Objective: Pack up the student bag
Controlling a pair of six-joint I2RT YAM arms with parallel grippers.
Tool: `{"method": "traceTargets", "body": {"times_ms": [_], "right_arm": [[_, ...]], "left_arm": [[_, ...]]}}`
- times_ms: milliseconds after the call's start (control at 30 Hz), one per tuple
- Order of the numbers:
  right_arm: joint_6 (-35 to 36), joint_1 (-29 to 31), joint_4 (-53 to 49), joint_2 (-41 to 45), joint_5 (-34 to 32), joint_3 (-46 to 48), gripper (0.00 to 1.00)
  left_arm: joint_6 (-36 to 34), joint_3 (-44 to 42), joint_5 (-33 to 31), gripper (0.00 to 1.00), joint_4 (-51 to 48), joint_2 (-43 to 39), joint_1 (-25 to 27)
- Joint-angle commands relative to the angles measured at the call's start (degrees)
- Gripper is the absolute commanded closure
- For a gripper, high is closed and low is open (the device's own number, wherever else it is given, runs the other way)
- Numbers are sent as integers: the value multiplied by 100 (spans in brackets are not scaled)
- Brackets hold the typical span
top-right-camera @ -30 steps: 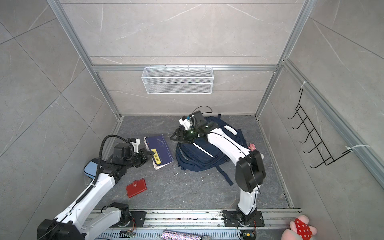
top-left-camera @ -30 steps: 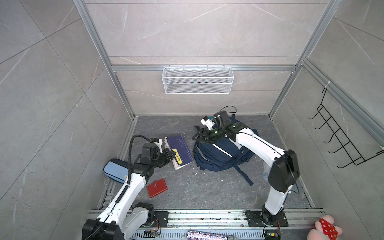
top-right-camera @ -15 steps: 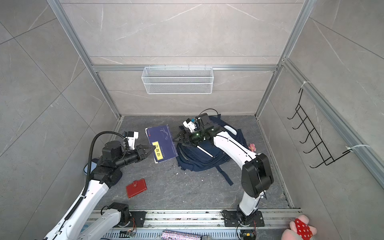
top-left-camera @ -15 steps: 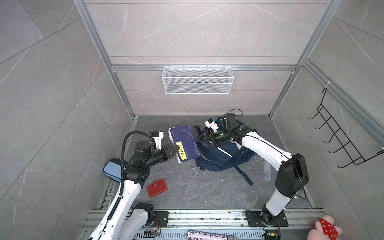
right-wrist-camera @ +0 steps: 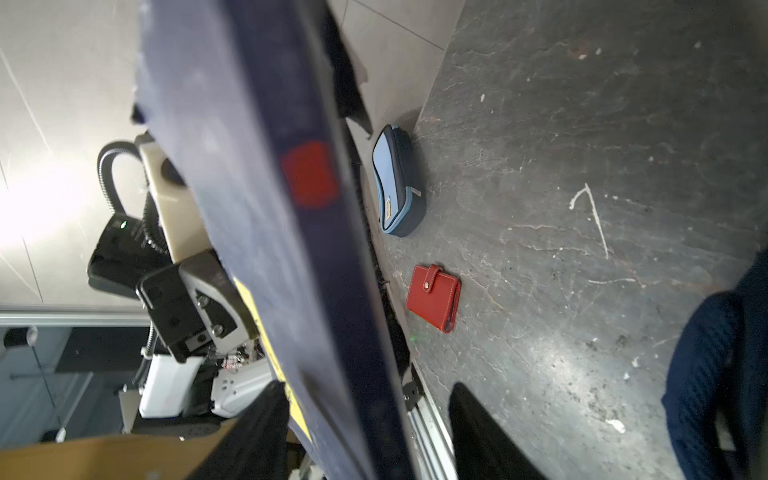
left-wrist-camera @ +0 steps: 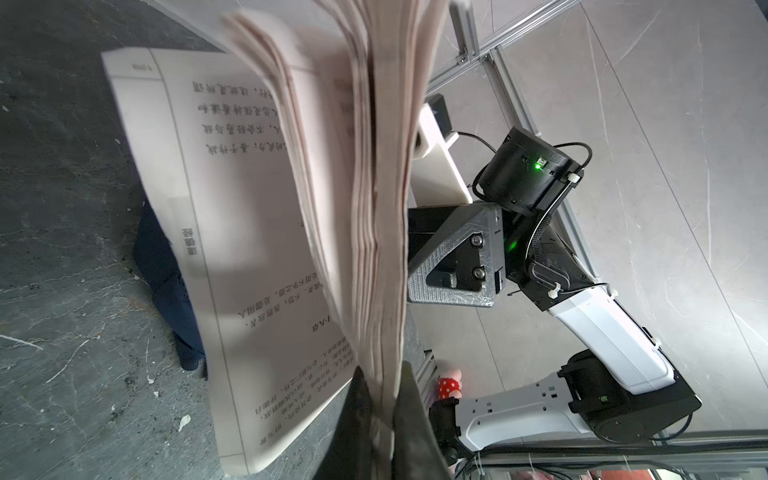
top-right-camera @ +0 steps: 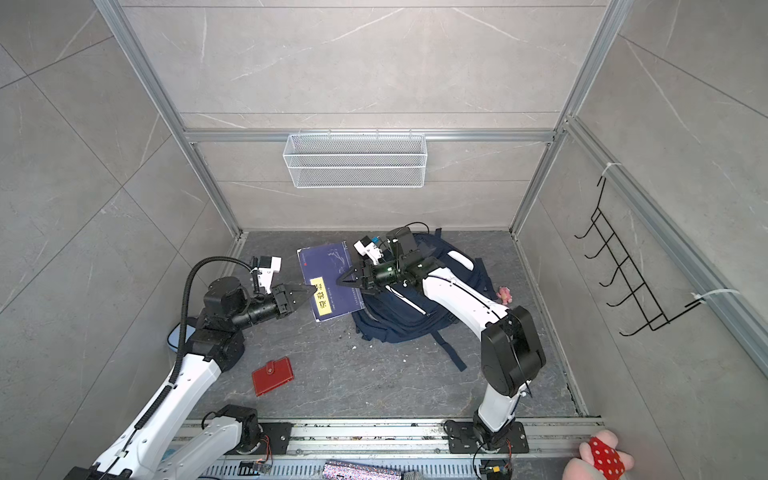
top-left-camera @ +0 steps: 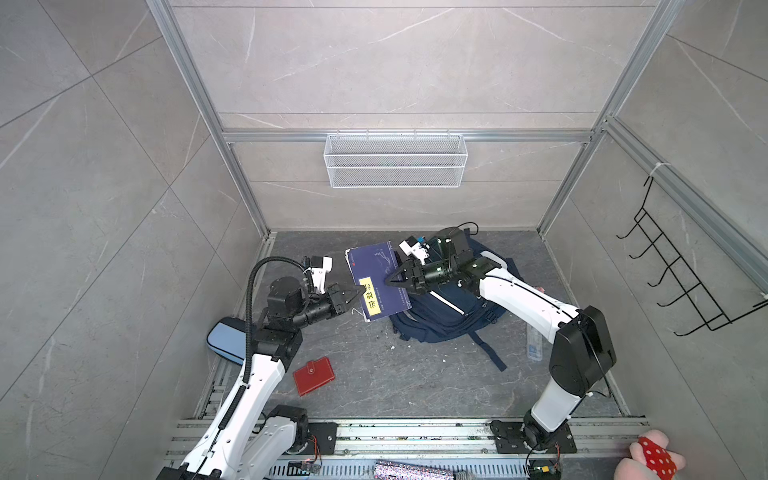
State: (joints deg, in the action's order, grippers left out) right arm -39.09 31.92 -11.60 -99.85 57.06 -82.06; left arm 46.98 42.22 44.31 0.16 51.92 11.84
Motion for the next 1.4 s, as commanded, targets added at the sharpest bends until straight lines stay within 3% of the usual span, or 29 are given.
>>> {"method": "traceTargets", "body": {"times_ms": [0, 67, 100, 200, 233, 333, 500, 700, 867, 1067, 1367], "right_arm": [[15, 24, 284, 187, 179, -42, 74], [-52, -9, 331, 220, 138, -56, 89], [-59, -27, 328, 215, 130, -90, 96], [31, -179, 96, 263, -95, -290, 100], [78, -252, 74, 345, -235, -353, 100], [142, -471, 69, 522, -677, -700, 100], [-214, -642, 279, 639, -1636, -1525, 100], [-1194, -607, 1613, 728, -2223, -1441, 100], [-1568, -495, 2213, 763, -2487, -1231, 100], [-2078, -385, 2830, 830, -2576, -720, 100], [-2298, -353, 3080, 934, -2374, -320, 100]], "left_arm": [[-86, 141, 78, 100, 184, -13, -32], [-198, 206, -124, 100, -63, 24, -39], [-251, 240, -239, 95, -188, 44, -34], [-443, 441, -742, 51, -790, 59, -38], [-490, 496, -882, 42, -925, 56, -35], [-376, 512, -1143, 29, -888, -62, -34], [669, 91, -1249, 21, 682, -239, 255], [974, 165, -2659, 20, 2025, 123, 1447], [1031, 400, -3464, 19, 3377, 766, 2057], [1074, 741, -3614, 17, 4653, 1489, 2266], [1208, 870, -4134, 20, 4844, 1627, 2262]]}}
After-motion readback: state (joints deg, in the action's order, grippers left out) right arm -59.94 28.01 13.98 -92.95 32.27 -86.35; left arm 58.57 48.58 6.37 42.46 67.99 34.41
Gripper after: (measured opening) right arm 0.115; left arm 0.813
